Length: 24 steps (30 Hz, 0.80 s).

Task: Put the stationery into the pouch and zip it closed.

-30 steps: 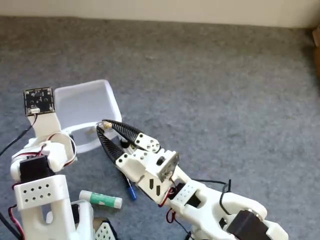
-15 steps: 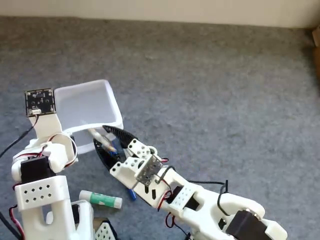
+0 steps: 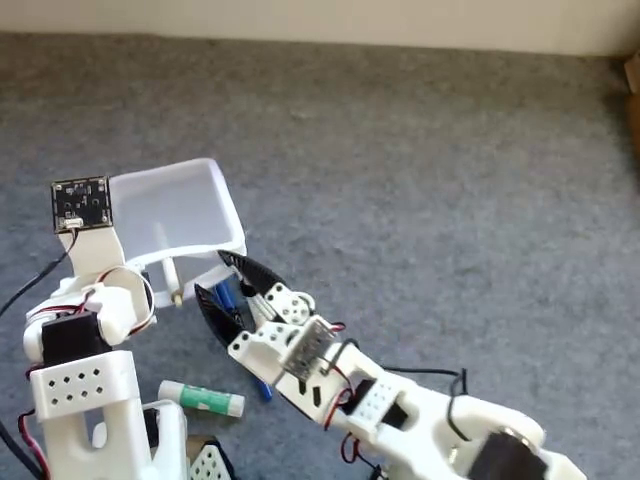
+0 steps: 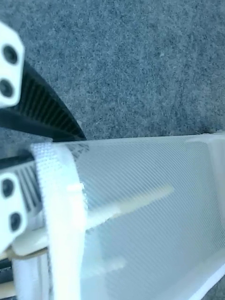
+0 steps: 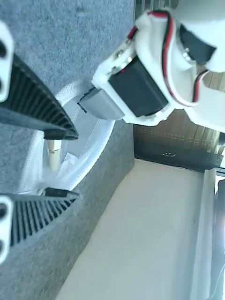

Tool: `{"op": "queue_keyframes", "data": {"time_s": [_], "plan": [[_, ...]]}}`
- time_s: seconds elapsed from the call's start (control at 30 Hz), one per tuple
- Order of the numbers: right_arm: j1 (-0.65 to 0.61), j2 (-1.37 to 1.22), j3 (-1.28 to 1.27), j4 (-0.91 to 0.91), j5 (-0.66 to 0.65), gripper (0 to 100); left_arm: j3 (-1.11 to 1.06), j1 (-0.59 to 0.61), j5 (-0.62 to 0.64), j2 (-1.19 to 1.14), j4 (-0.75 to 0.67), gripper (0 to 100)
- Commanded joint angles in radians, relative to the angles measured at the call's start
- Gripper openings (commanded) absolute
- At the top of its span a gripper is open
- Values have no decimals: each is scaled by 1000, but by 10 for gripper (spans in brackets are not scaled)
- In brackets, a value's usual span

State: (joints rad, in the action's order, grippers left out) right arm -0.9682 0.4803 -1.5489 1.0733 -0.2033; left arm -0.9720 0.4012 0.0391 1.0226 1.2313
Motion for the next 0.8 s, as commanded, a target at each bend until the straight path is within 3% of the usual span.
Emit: {"op": "queue_keyframes", "data": {"time_s": [0.0, 0.23, 0.43, 0.77], "plan": [[2, 176, -15, -145, -9, 166, -7, -10, 6, -35, -6, 6], [119, 544, 10, -714, 166, 166, -2, 44, 11, -35, -12, 6], [188, 791, 156, -1259, 195, 166, -5, 101, 52, -33, -48, 6], [188, 558, 263, -1313, 195, 166, -5, 108, 54, -33, -48, 6]]}}
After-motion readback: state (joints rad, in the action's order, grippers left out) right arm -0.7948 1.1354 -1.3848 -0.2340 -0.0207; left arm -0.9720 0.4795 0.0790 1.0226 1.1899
